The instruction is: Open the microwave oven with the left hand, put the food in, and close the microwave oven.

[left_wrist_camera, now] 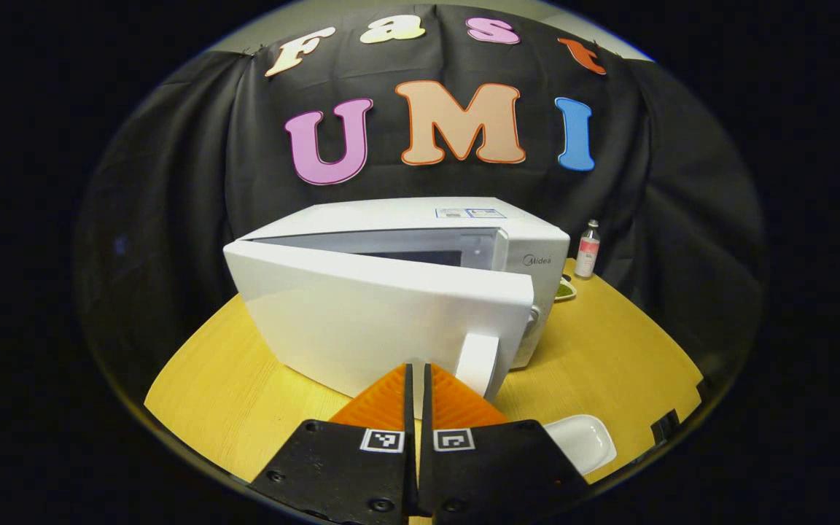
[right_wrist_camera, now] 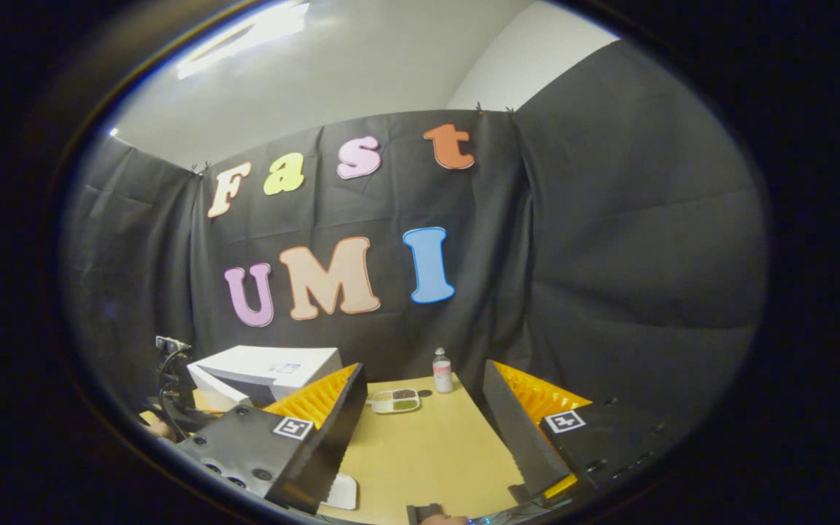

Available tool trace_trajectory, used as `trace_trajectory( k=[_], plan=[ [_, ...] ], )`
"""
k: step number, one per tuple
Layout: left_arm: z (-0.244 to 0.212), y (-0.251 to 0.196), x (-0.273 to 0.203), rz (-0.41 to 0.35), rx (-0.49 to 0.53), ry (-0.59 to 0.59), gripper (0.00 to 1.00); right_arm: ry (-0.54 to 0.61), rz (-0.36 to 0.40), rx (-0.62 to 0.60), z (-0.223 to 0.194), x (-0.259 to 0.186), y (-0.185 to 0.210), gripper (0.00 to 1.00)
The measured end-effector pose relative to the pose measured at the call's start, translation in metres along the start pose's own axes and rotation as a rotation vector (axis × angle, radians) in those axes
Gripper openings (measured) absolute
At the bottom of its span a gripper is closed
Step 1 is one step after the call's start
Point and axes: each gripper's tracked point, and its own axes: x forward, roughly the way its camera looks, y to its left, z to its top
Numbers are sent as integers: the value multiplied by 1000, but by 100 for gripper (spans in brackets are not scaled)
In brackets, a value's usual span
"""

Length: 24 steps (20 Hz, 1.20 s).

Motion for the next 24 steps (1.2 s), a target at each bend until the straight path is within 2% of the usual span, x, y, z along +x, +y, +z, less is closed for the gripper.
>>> trace_trajectory(
  k=[3, 4, 10, 11, 13, 16, 24],
  plan=[
    [8, -9, 19, -10, 24, -7, 1, -7, -18, -6, 4, 3, -12, 89],
    [8, -11, 25, -15, 27, -5, 1, -9, -21, -5, 6, 4, -14, 99],
    [21, -17, 61, -29, 32, -16, 1, -17, -35, -11, 12, 9, -23, 98],
    [26, -16, 69, -20, 37, -20, 0, -19, -37, -14, 13, 11, -24, 89],
    [35, -17, 83, -19, 29, -25, 2, -23, -36, -9, 15, 11, -21, 89],
    [33, -18, 88, -10, 4, -24, 0, -26, -44, -18, 14, 12, -21, 89],
    [40, -20, 84, -57, 45, -59, 1, 1, -22, 2, 5, 15, 5, 89]
  ],
)
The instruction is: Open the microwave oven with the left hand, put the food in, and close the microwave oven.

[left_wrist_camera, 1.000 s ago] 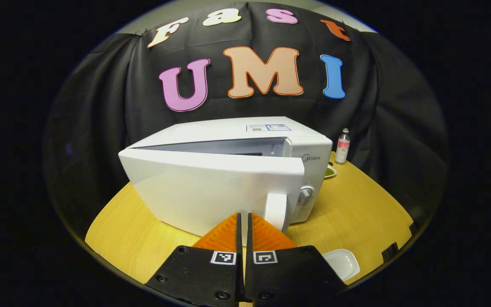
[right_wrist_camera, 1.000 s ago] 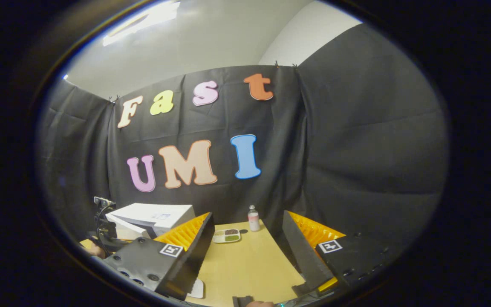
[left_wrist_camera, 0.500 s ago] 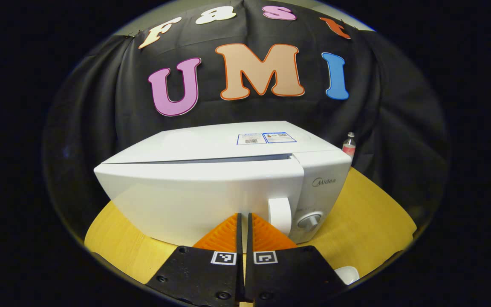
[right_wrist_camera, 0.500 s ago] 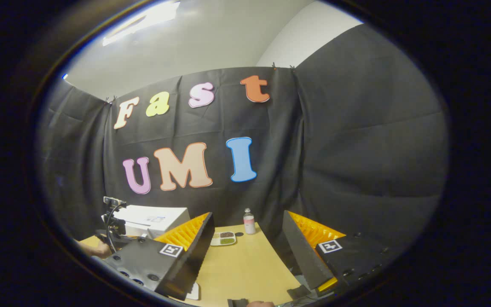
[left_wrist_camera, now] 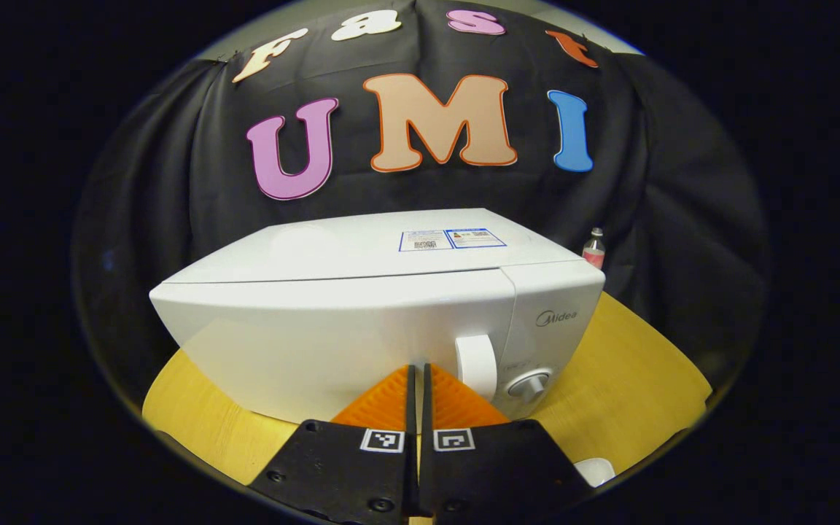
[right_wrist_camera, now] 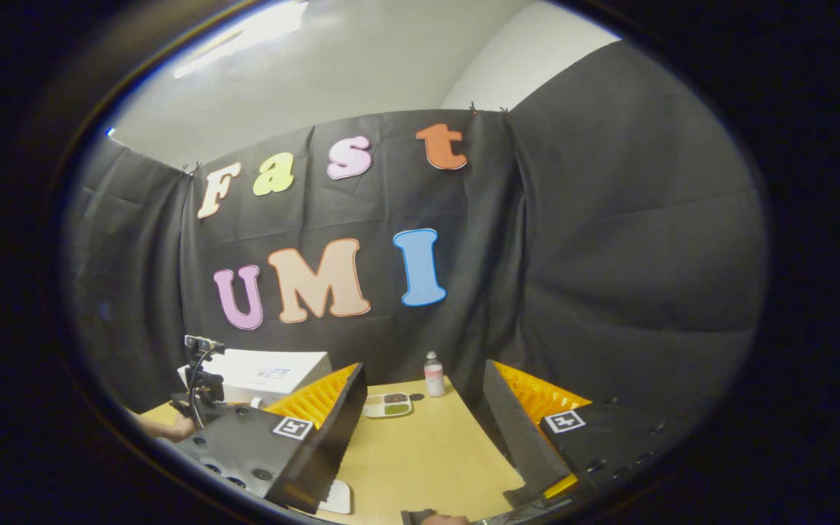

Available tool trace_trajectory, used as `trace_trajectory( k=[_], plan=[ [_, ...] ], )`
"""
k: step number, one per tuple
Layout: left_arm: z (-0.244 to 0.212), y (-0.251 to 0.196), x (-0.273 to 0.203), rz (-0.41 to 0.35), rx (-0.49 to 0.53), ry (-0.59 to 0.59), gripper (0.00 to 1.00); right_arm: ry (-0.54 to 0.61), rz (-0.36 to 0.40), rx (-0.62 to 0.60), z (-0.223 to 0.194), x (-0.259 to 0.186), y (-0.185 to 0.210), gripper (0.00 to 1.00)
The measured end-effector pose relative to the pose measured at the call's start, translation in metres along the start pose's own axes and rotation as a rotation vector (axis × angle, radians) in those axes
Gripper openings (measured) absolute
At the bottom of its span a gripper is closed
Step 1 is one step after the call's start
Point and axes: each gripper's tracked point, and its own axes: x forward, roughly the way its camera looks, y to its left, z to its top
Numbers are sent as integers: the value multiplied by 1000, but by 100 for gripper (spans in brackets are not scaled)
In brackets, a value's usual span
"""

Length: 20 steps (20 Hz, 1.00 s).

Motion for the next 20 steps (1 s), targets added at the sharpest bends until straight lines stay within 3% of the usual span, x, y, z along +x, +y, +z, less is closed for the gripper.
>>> trace_trajectory(
  k=[6, 8, 9, 11, 12, 13, 17, 20],
  plan=[
    [15, -2, -54, -55, 13, -66, 1, 0, 18, 0, -5, 2, 31, 90],
    [26, -9, -80, -123, -29, -92, 0, 0, 28, 6, -7, 7, 45, 90],
    [32, -14, -92, -159, -54, -104, 17, 0, 36, 11, -8, 10, 53, 90],
    [50, -5, -118, -173, -71, -149, 100, 0, 57, 16, -10, 16, 71, 90],
    [57, 1, -129, -164, -53, -156, 96, 0, 70, 17, -10, 19, 81, 90],
    [66, 8, -141, -159, -40, -171, 95, 0, 87, 16, -9, 21, 92, 99],
    [115, 40, -185, -110, -88, -258, 94, -10, 142, -1, -4, 30, 130, 99],
    [151, 84, -218, 0, -175, -323, 95, -16, 158, 10, -1, 35, 153, 99]
  ],
)
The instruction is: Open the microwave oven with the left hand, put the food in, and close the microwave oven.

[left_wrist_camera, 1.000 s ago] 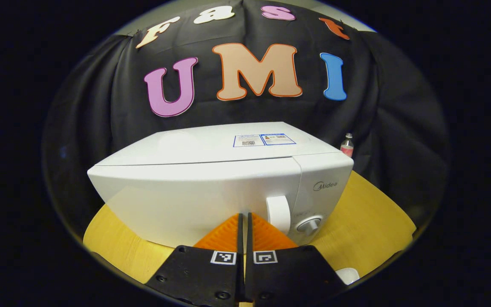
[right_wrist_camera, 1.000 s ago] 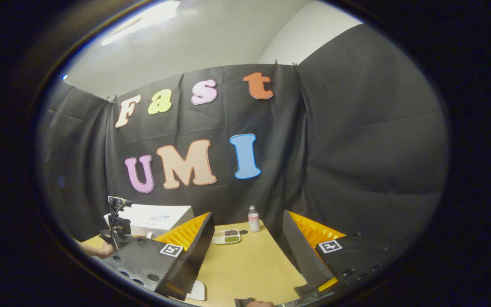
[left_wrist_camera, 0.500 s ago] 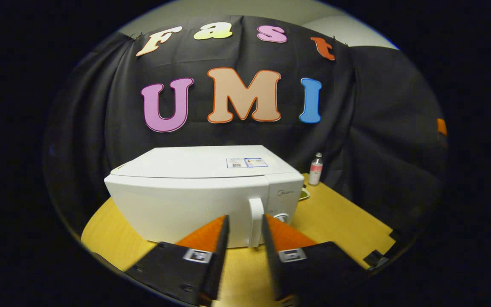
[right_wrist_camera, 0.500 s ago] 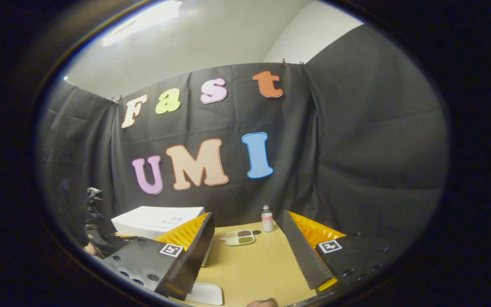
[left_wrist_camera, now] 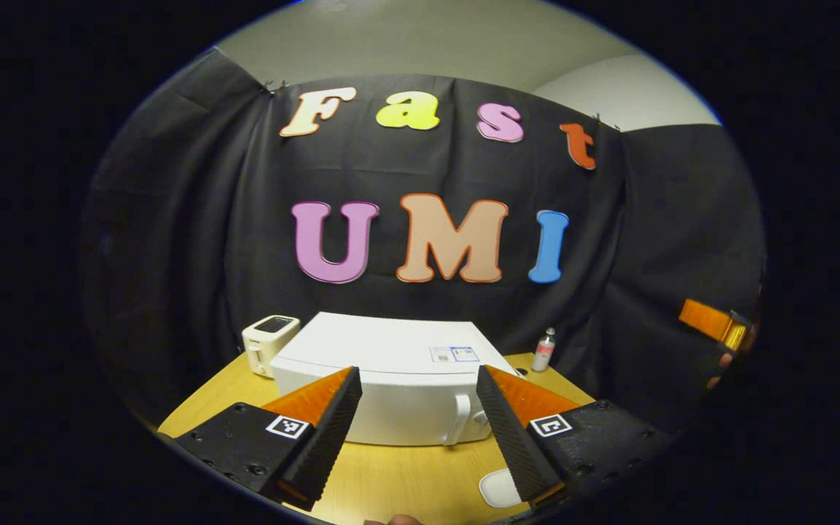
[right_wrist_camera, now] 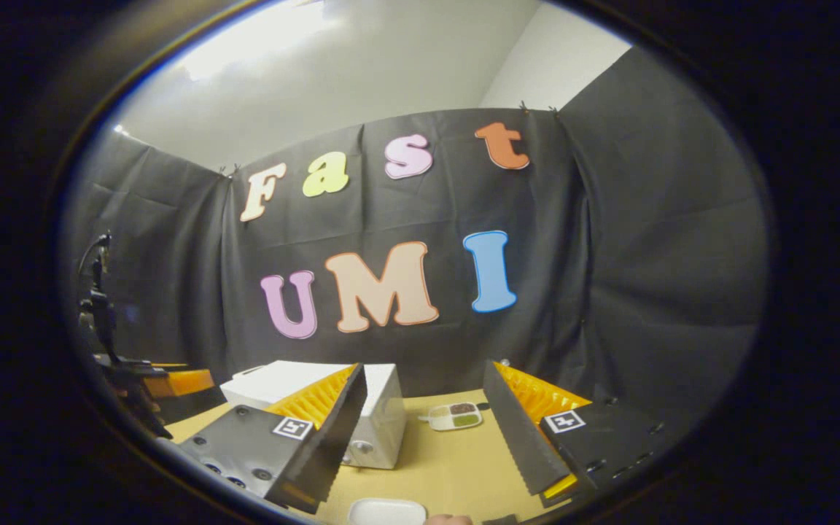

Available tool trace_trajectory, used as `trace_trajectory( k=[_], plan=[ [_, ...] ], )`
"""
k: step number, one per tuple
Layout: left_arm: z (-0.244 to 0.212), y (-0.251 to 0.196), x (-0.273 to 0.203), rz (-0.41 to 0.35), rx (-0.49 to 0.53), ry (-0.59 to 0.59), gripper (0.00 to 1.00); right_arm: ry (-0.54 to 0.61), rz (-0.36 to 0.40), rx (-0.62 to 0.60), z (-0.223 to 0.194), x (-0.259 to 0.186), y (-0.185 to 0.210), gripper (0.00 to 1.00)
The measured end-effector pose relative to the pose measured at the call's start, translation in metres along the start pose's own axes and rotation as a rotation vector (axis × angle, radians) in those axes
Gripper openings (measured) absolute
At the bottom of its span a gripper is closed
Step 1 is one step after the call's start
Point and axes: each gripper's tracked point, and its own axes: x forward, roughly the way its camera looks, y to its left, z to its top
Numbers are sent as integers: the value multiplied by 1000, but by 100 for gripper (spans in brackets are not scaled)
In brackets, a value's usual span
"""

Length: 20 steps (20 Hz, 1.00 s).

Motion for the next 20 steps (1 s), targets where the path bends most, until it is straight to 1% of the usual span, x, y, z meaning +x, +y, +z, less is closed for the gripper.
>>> trace_trajectory(
  k=[3, 4, 5, 6, 7, 10, 11, 14, 15, 16, 17, 20],
  plan=[
    [40, 24, -16, 65, 8, -78, 95, 0, 11, -11, 10, 10, 16, 99],
    [53, 32, -20, 82, 25, -98, 96, 8, 20, -11, 11, 11, 23, 89],
    [68, 38, -21, 95, 47, -120, 92, 10, 25, -12, 14, 14, 29, 89],
    [80, 40, -23, 108, 73, -145, 95, 8, 29, -13, 20, 17, 34, 89],
    [91, 42, -23, 118, 103, -168, 92, 6, 34, -15, 25, 20, 38, 89],
    [105, 28, -26, 102, 214, -201, 95, -6, 36, 5, 41, 24, 48, 90],
    [107, 21, -25, 88, 233, -207, 95, -14, 34, 9, 46, 25, 49, 90],
    [105, 0, -21, 43, 219, -208, 94, -33, 20, 1, 57, 23, 47, 90],
    [103, -3, -20, 37, 209, -202, 94, -35, 15, -5, 59, 21, 46, 99],
    [104, -5, -20, 34, 199, -201, 94, -39, 12, -10, 63, 21, 46, 99],
    [106, -7, -20, 32, 192, -204, 94, -45, 9, -16, 67, 20, 45, 90],
    [110, -10, -20, 33, 192, -212, 94, -59, 1, -41, 76, 17, 42, 90]
  ],
)
